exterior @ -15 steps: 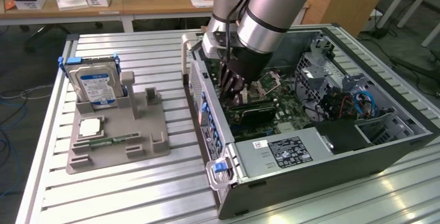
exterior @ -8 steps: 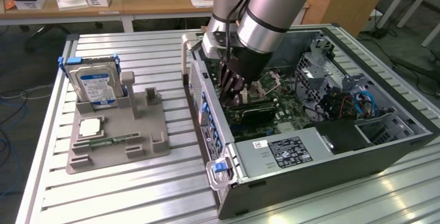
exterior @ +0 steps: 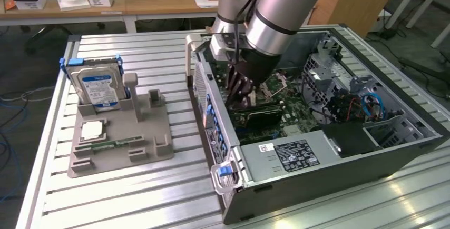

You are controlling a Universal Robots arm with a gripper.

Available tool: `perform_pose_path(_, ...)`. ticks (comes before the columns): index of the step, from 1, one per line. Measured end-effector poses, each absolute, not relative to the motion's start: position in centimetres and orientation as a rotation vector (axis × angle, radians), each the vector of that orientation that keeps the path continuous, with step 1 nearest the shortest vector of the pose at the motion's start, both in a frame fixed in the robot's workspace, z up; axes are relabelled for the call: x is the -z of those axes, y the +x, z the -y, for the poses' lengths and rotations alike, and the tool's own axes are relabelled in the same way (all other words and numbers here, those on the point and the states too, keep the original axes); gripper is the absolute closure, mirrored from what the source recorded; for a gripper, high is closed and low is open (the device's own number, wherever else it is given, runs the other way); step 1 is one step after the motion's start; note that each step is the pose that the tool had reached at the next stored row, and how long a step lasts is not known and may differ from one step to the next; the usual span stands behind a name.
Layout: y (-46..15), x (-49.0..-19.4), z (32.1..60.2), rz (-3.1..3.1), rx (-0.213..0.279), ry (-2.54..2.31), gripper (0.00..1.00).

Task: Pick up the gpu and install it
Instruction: 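Press down on the gpu until it lock into place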

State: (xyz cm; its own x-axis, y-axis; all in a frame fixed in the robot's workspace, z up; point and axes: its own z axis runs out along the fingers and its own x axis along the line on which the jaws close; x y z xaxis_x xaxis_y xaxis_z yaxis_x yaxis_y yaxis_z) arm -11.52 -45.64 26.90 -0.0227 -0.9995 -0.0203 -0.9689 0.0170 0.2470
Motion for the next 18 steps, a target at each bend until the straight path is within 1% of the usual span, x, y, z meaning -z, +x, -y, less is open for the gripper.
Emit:
perform_pose_path(10, -10.9, -26.9, 44.4, 2.120, 0.287, 2.077, 0.90)
perform_pose_path(18, -11.8, -26.7, 44.2, 2.119, 0.286, 2.076, 0.90)
